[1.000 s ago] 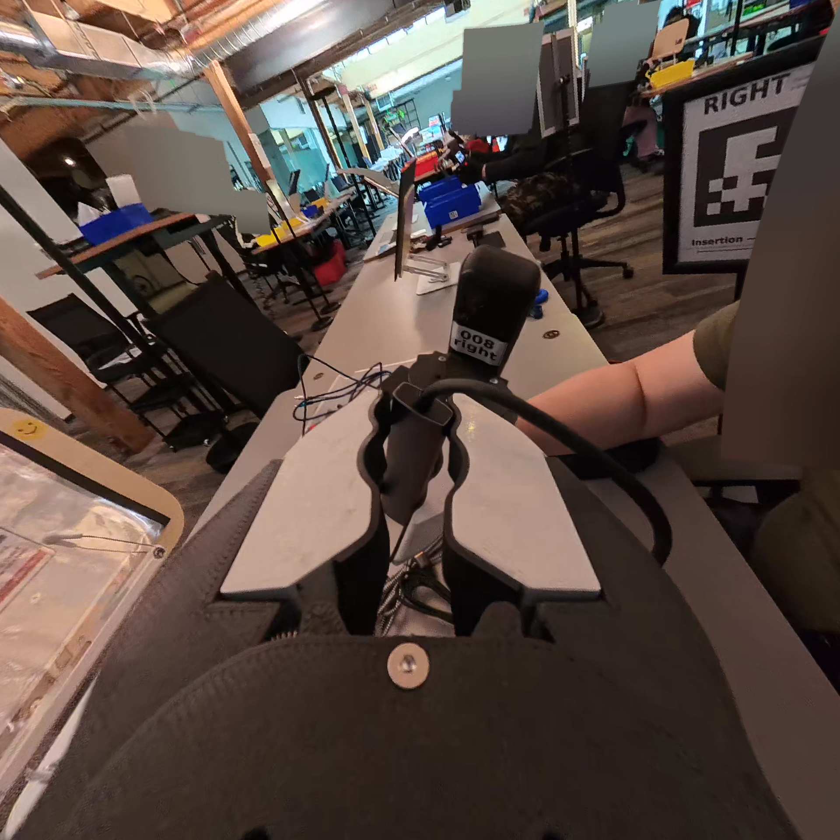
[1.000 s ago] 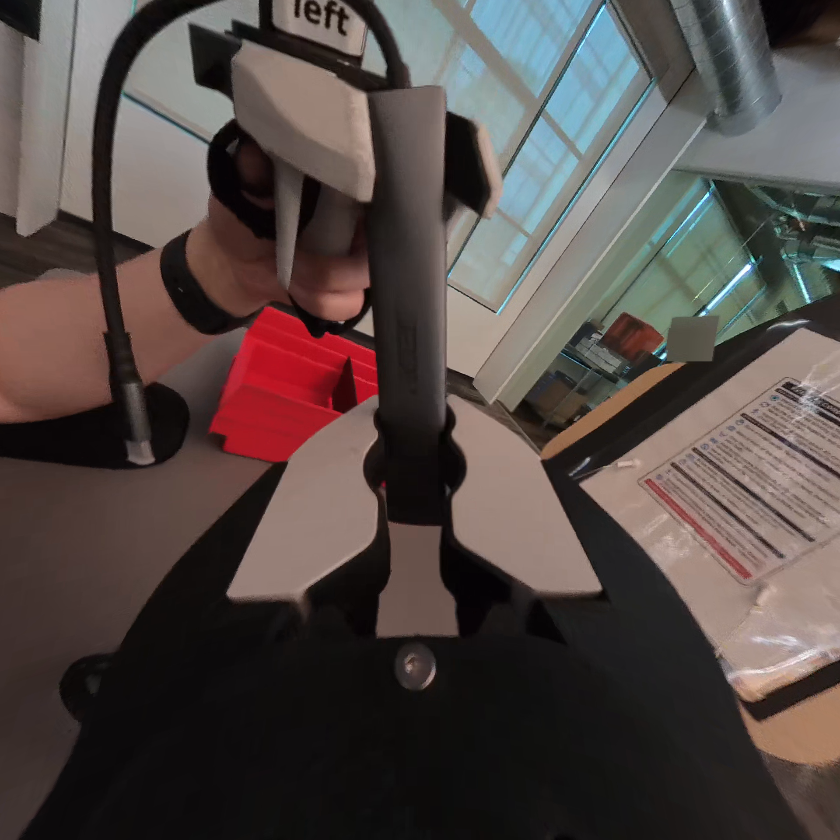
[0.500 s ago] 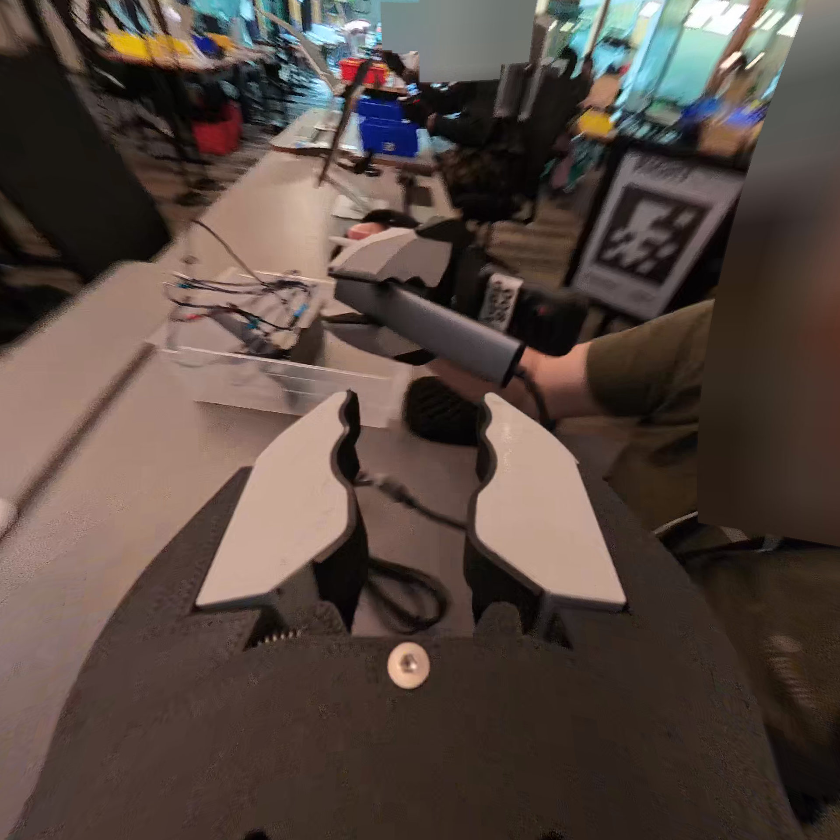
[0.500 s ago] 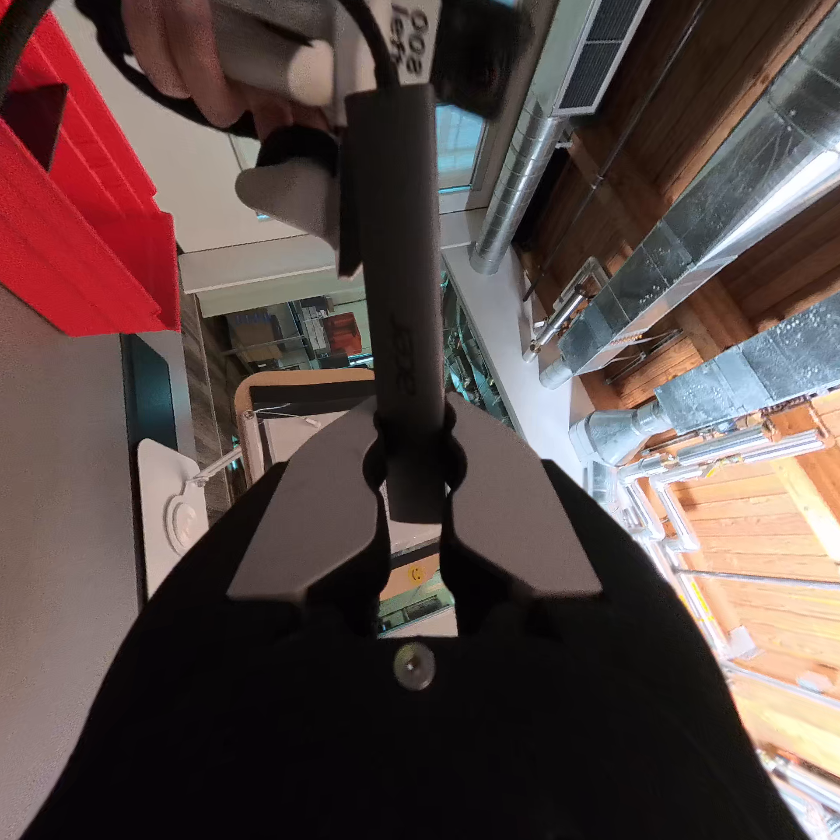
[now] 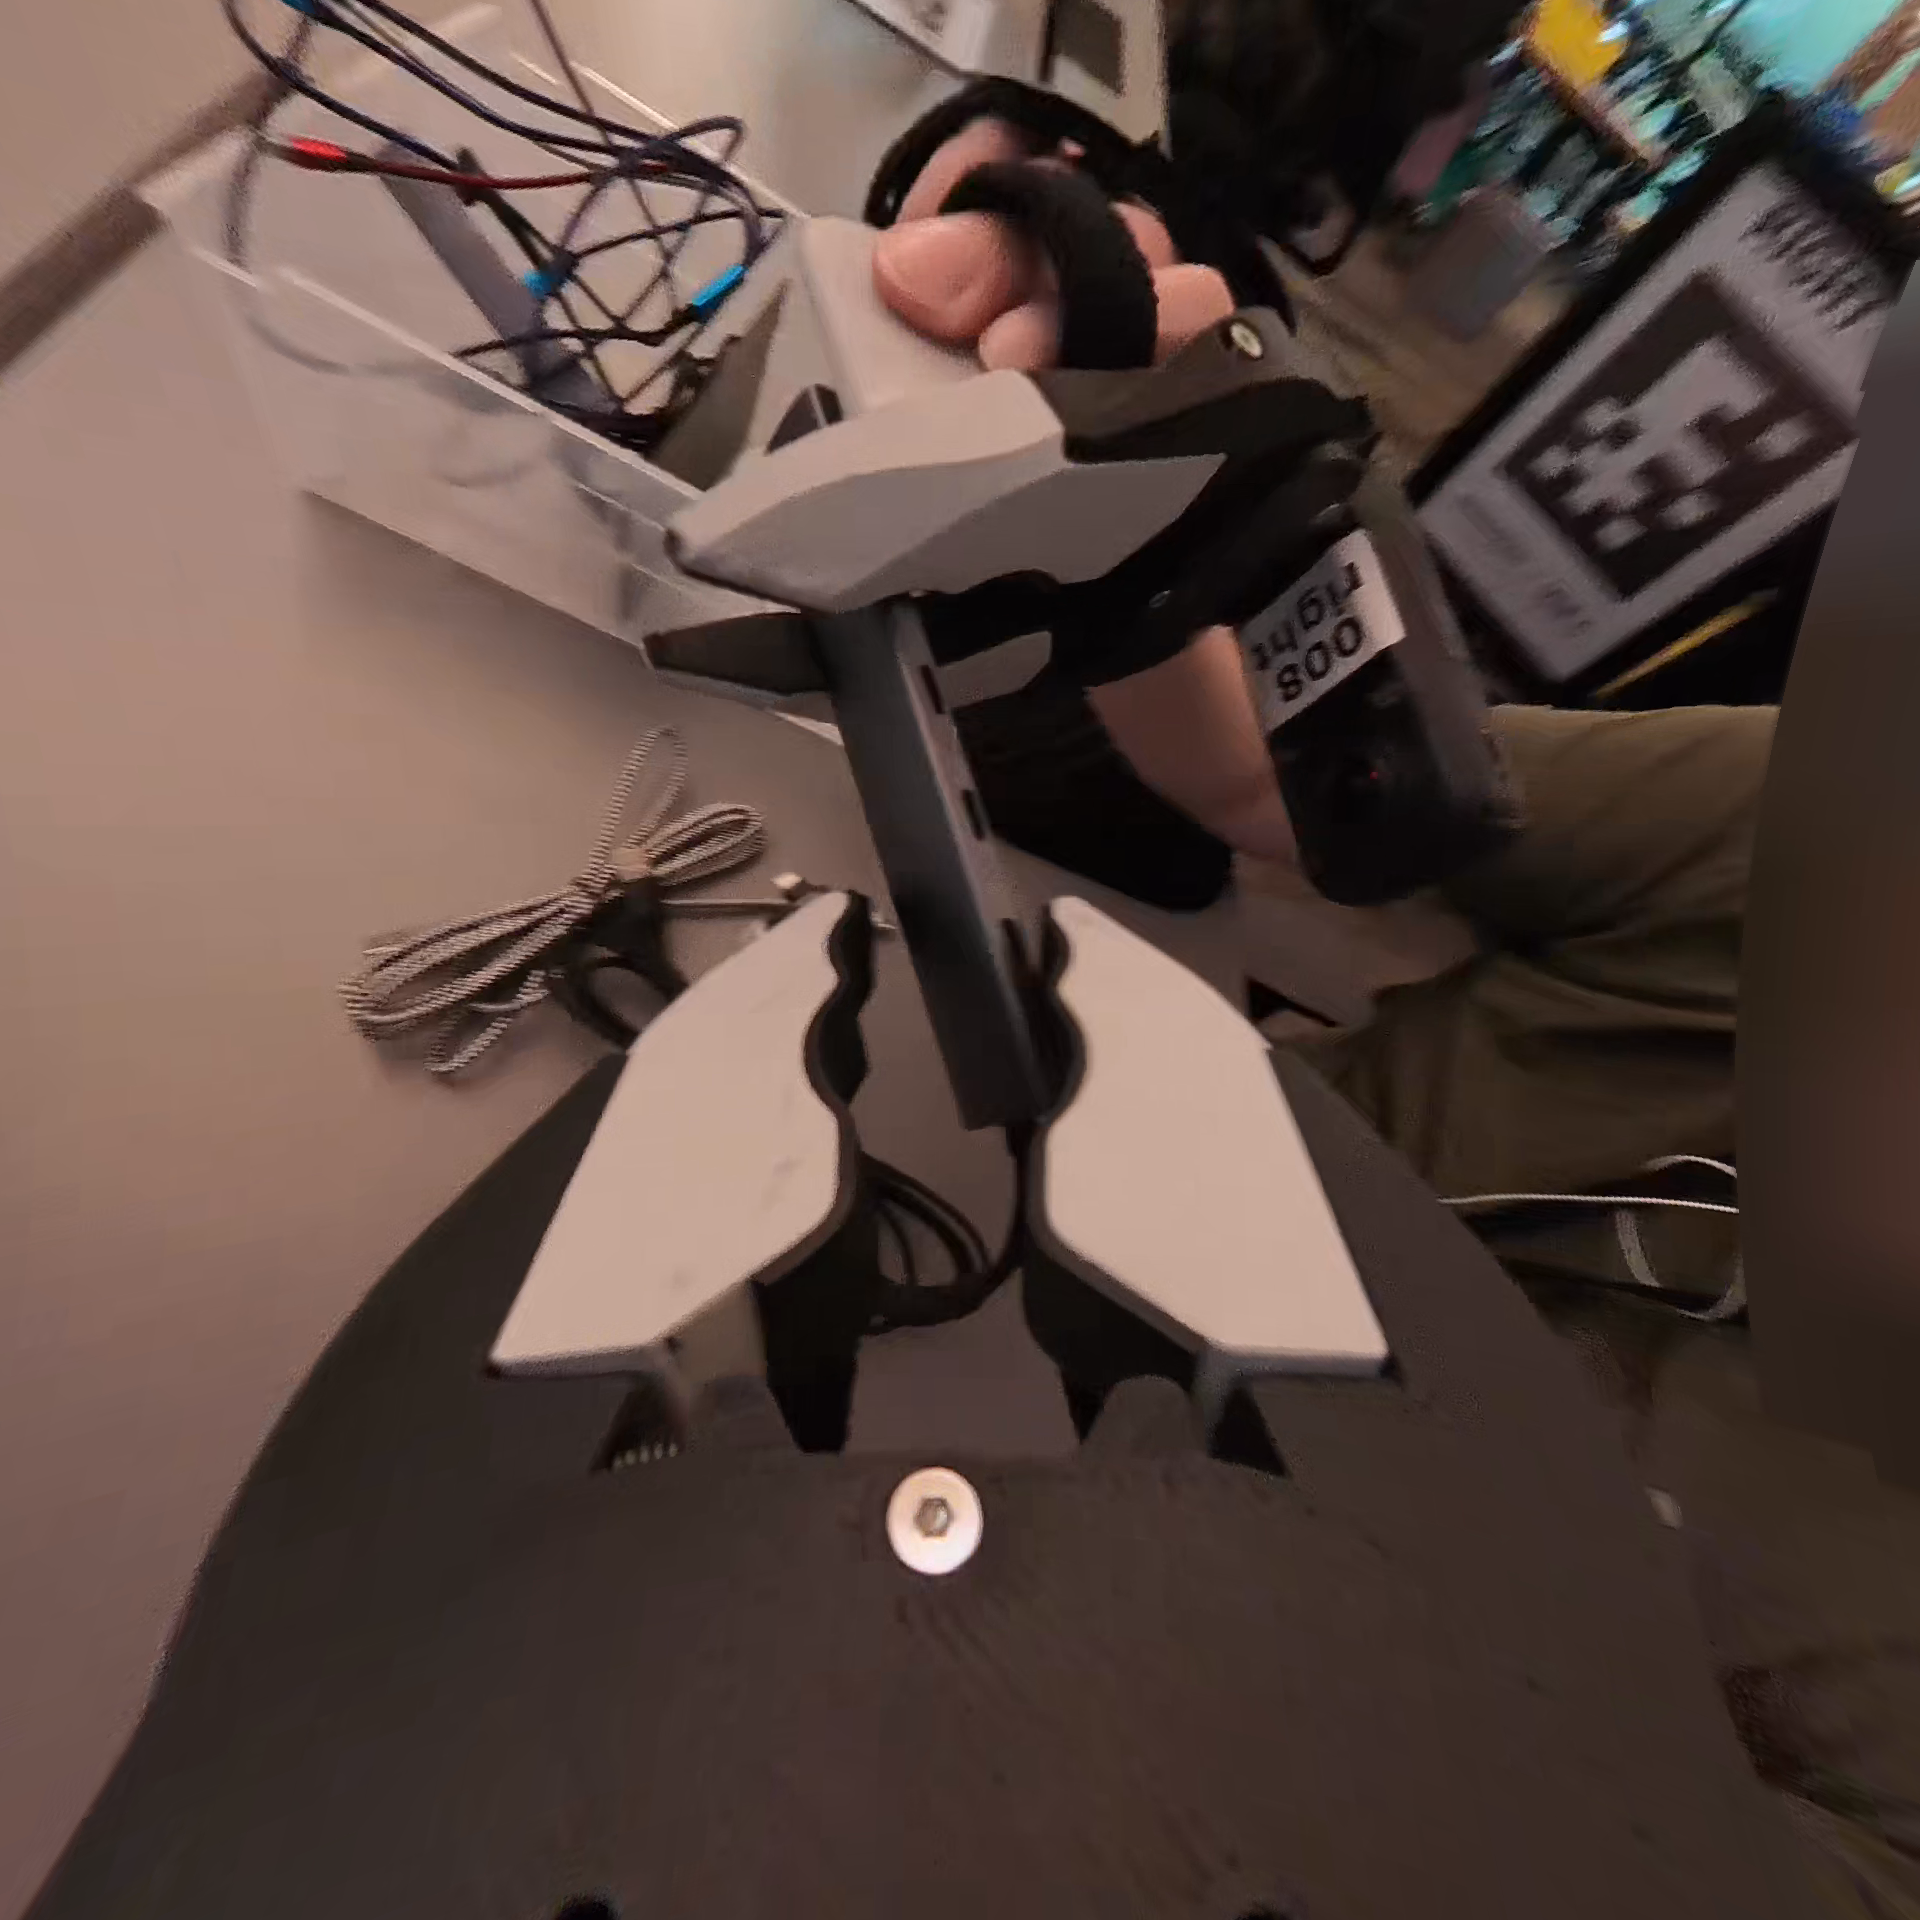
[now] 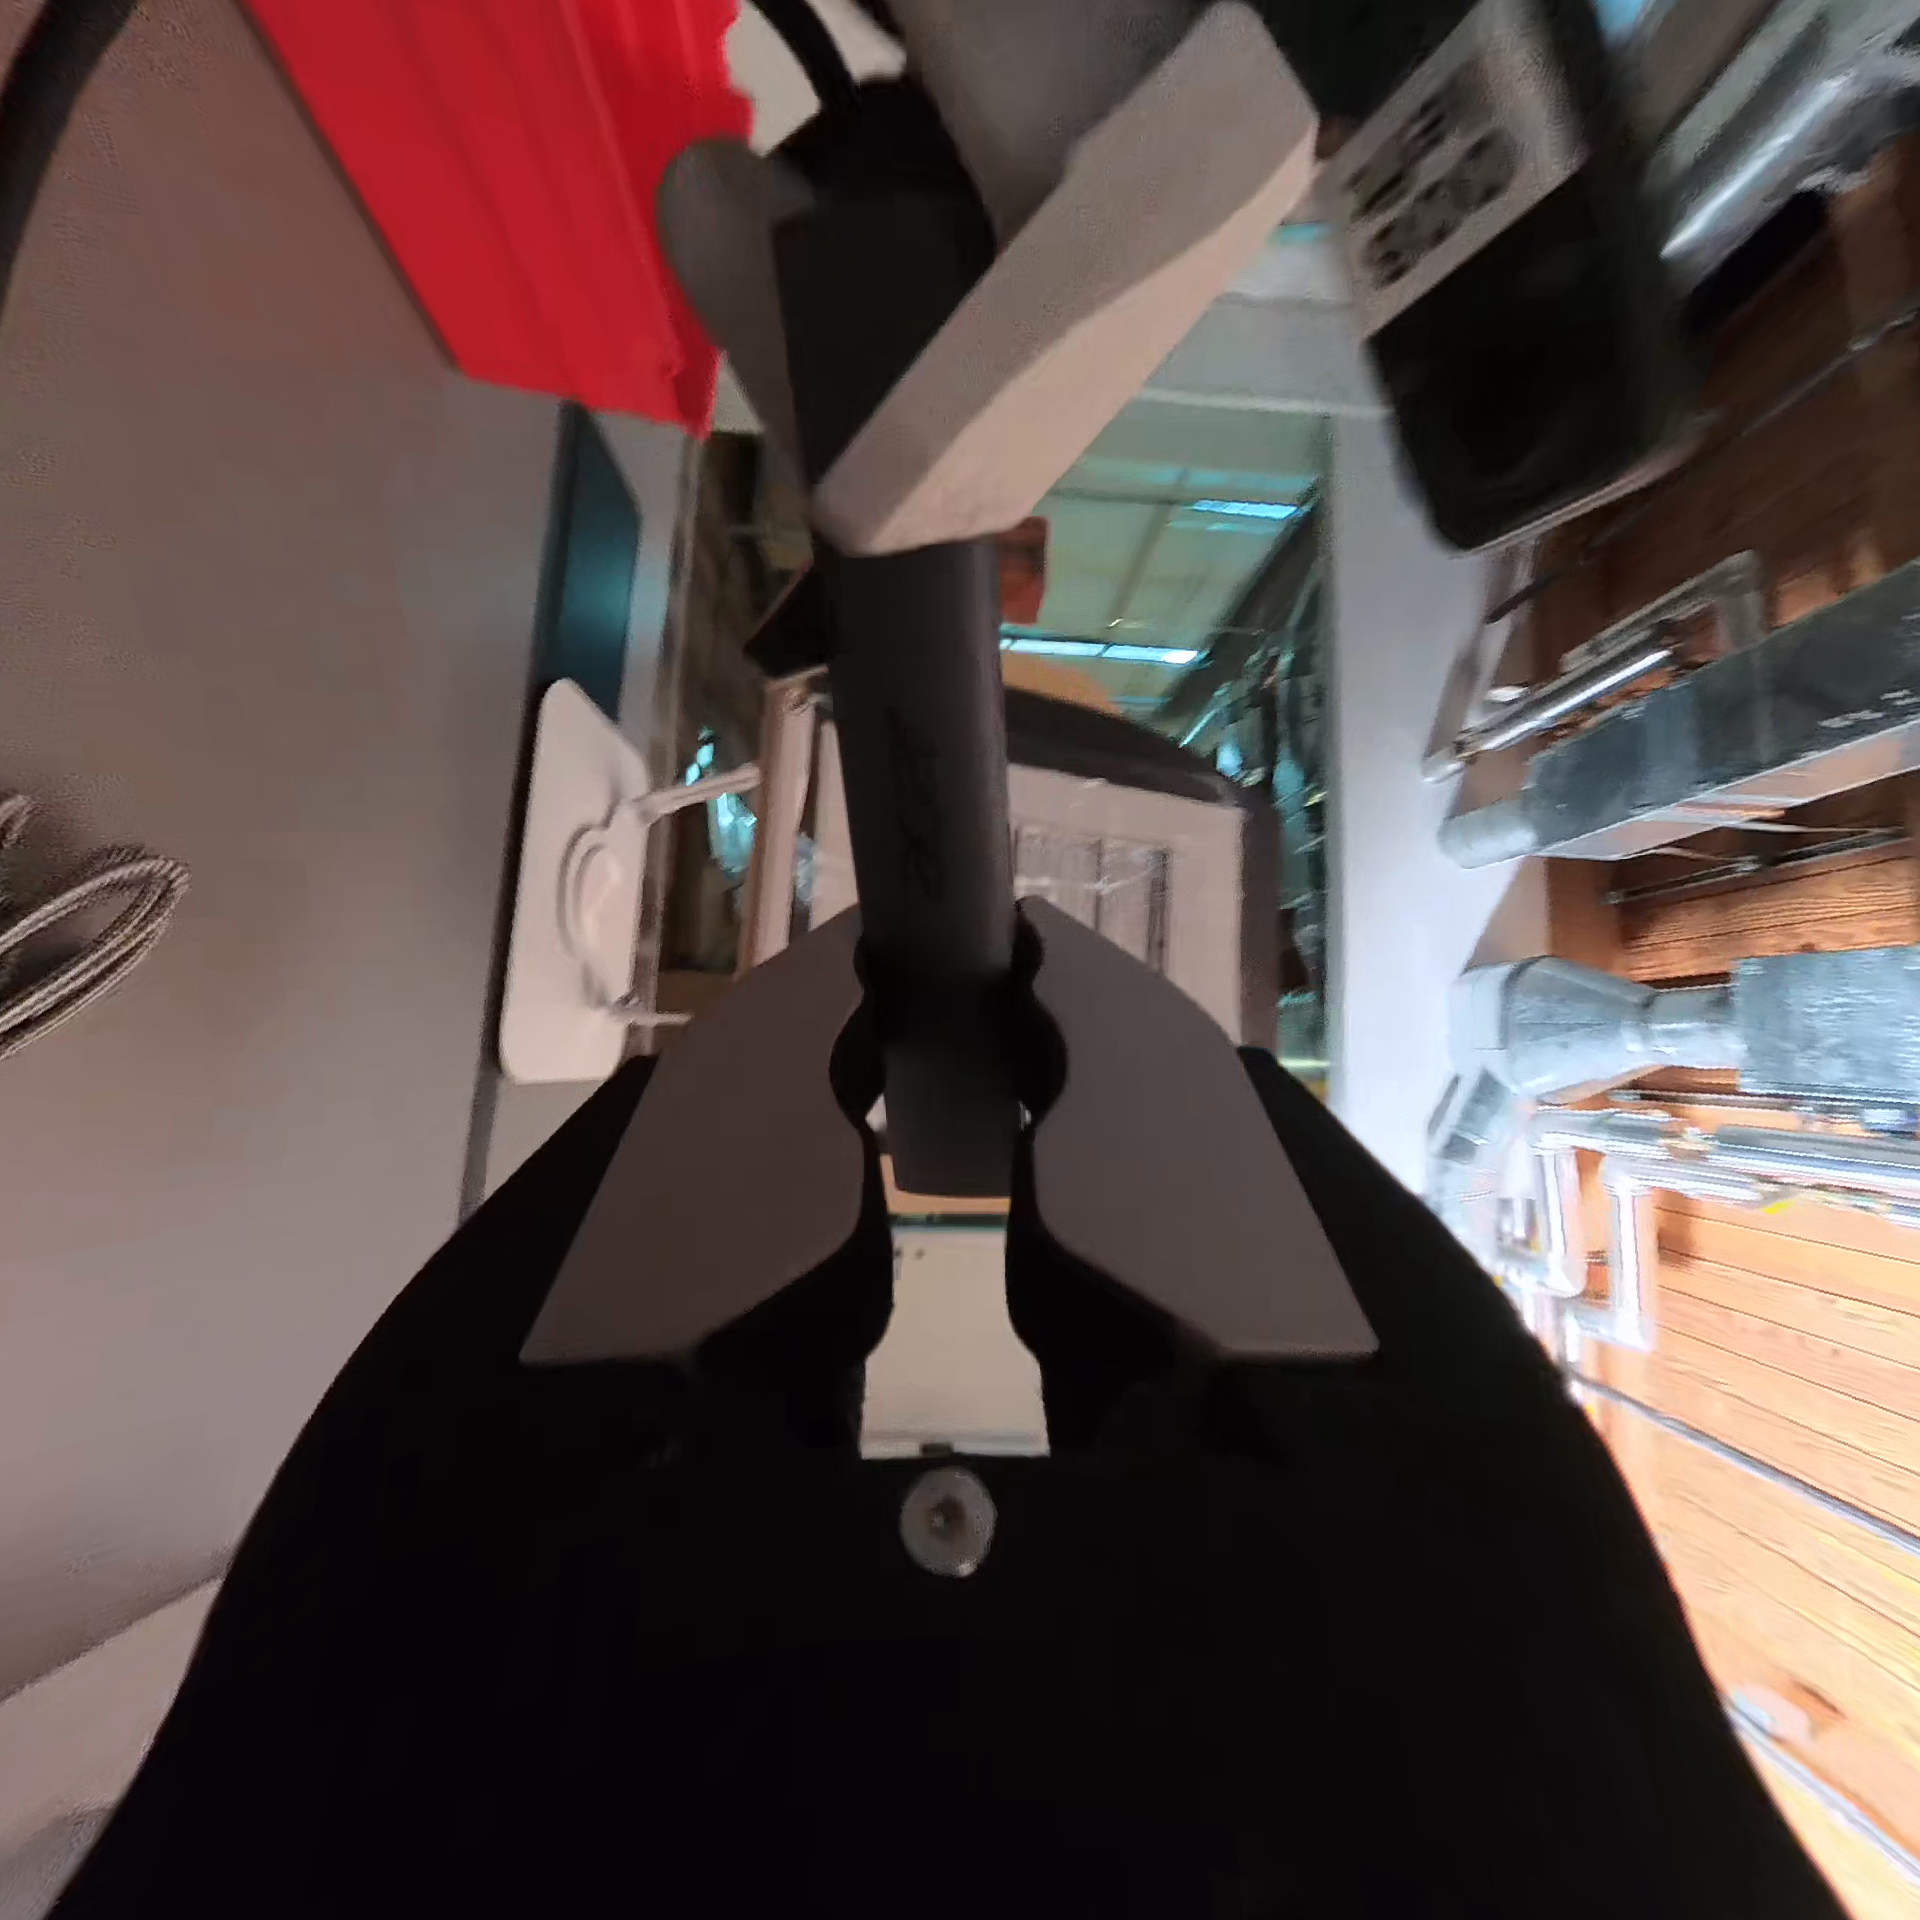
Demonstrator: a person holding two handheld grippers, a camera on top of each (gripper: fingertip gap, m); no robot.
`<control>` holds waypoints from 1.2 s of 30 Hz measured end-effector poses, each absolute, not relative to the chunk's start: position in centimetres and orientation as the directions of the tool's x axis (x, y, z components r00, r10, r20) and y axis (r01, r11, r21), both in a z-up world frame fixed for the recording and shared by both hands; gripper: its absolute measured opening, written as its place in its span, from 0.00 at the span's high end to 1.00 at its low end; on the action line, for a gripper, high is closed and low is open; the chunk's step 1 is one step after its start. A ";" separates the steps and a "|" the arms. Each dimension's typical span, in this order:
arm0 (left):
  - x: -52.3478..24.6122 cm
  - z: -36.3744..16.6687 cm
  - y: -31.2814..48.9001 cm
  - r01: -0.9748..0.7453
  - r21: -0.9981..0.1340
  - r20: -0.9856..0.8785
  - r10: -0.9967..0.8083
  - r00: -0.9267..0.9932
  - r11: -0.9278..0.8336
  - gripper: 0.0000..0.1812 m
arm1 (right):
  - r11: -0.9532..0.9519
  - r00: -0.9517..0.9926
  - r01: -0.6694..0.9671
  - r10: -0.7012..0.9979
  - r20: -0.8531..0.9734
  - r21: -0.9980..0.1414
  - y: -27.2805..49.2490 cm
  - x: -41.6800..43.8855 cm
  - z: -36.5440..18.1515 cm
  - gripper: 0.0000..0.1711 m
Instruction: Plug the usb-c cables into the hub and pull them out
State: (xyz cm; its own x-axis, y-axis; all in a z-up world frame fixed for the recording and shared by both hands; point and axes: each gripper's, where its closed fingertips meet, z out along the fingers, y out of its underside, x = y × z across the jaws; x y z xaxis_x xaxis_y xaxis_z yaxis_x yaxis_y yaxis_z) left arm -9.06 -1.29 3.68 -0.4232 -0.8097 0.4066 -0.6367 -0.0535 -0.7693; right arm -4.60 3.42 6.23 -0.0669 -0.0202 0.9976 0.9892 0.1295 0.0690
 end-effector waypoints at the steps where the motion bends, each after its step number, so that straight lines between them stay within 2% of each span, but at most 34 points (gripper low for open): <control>1: -8.7 3.5 -0.8 -0.625 -0.780 0.359 -0.840 -0.406 -0.031 0.88 | 0.109 -0.067 0.992 0.004 0.998 0.066 3.7 -4.1 5.8 0.88; 6: -7.7 2.3 0.6 -0.627 -0.779 0.246 -0.910 -0.333 0.019 0.93 | 0.087 -0.036 0.996 0.056 0.998 0.031 4.3 -3.2 4.9 0.85; 11: -7.7 1.8 2.1 -0.659 -0.751 0.286 -0.919 -0.272 -0.039 0.95 | 0.071 0.023 0.997 0.080 0.997 -0.029 5.1 -2.7 4.2 0.79; 15: -8.6 1.1 5.9 -0.691 -0.717 0.242 -0.962 -0.124 -0.091 0.95 | -0.068 0.225 0.974 0.196 0.954 -0.216 5.8 -0.2 2.8 0.76; 17: -9.5 -0.3 7.6 -0.743 -0.658 0.231 -0.972 -0.048 -0.119 0.95 | -0.163 0.409 0.912 0.408 0.817 -0.375 5.0 0.0 -0.2 0.76; 19: -10.0 -2.4 8.2 -0.798 -0.581 0.276 -0.961 -0.013 -0.156 0.95 | -0.299 0.550 0.830 0.586 0.595 -0.472 3.3 -0.3 -3.2 0.76; 21: -9.9 -4.2 8.2 -0.833 -0.517 0.356 -0.934 -0.001 -0.196 0.95 | -0.389 0.603 0.784 0.663 0.444 -0.484 1.8 -0.5 -5.0 0.76; 26: -8.8 -6.3 8.0 -0.847 -0.461 0.489 -0.872 0.007 -0.266 0.95 | -0.445 0.604 0.791 0.674 0.424 -0.419 1.5 0.8 -6.7 0.75; 28: -8.5 -6.3 8.0 -0.839 -0.476 0.493 -0.870 -0.008 -0.262 0.95 | -0.432 0.598 0.796 0.670 0.439 -0.425 2.1 0.8 -7.0 0.71; 31: -7.8 -4.2 7.8 -0.782 -0.562 0.489 -0.871 -0.052 -0.269 0.95 | -0.468 0.715 0.682 0.588 0.377 -0.562 4.0 0.5 -6.0 0.69; 34: -7.3 -0.6 8.2 -0.668 -0.713 0.370 -0.923 -0.102 -0.212 0.95 | -0.439 0.838 0.409 0.529 0.138 -0.800 5.3 -1.2 -2.6 0.68; 36: -6.9 3.0 7.5 -0.526 -0.837 0.275 -0.948 -0.162 -0.153 0.95 | -0.386 0.832 0.167 0.549 -0.081 -0.907 5.4 -2.8 0.6 0.67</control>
